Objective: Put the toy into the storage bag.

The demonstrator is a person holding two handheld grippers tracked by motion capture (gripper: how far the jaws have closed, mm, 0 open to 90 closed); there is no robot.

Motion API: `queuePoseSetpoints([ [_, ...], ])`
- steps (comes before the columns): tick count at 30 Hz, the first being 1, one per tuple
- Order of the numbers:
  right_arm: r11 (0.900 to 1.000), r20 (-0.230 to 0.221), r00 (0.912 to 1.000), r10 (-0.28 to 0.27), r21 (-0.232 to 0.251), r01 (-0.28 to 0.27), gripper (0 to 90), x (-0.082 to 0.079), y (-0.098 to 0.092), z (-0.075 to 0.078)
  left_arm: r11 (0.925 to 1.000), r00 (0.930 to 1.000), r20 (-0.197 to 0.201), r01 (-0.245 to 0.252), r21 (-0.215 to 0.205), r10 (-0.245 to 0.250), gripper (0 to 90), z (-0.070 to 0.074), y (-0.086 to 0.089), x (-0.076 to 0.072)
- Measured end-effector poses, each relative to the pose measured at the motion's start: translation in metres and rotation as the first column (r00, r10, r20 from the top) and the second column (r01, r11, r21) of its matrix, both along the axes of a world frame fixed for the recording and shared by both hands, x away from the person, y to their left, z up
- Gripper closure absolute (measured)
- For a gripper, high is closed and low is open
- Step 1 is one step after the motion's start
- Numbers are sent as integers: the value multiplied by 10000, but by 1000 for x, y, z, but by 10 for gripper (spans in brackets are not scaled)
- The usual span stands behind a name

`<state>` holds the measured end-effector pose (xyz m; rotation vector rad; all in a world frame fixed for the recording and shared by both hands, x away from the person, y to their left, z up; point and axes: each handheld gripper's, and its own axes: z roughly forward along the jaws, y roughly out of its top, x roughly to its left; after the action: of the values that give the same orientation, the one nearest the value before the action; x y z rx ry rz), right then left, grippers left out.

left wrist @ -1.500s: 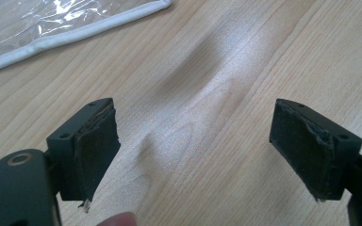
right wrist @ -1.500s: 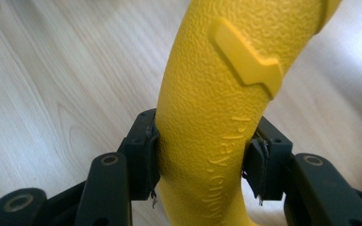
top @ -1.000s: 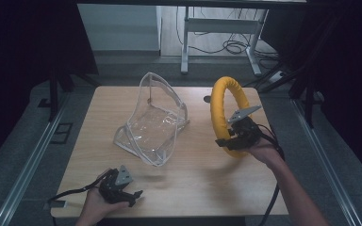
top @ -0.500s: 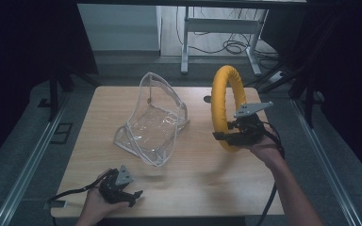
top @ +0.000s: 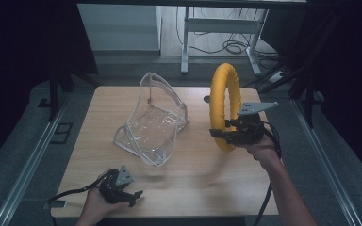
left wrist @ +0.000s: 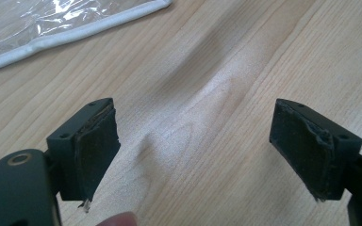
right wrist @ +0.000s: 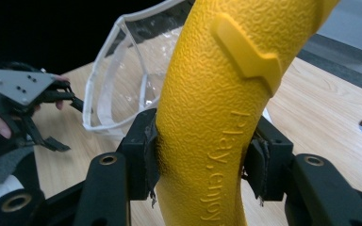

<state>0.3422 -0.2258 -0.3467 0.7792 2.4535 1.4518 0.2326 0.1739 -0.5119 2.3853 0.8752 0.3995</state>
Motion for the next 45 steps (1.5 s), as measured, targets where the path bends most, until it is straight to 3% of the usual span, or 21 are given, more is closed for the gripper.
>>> queuePoseSetpoints([
  [19, 9957, 321, 9988, 380, 829, -405, 511, -5, 17, 15, 10000, 10000, -37, 16, 3, -16, 161, -1, -1, 0],
  [24, 9894, 277, 9981, 553, 1326, -585, 510, -3, 22, 20, 10000, 10000, -34, 9, -10, -9, 161, -1, -1, 0],
  [45, 9737, 926, 9926, 791, 2064, -969, 509, -1, 47, 49, 10000, 10000, -72, 60, 21, -59, 161, -1, -1, 0],
])
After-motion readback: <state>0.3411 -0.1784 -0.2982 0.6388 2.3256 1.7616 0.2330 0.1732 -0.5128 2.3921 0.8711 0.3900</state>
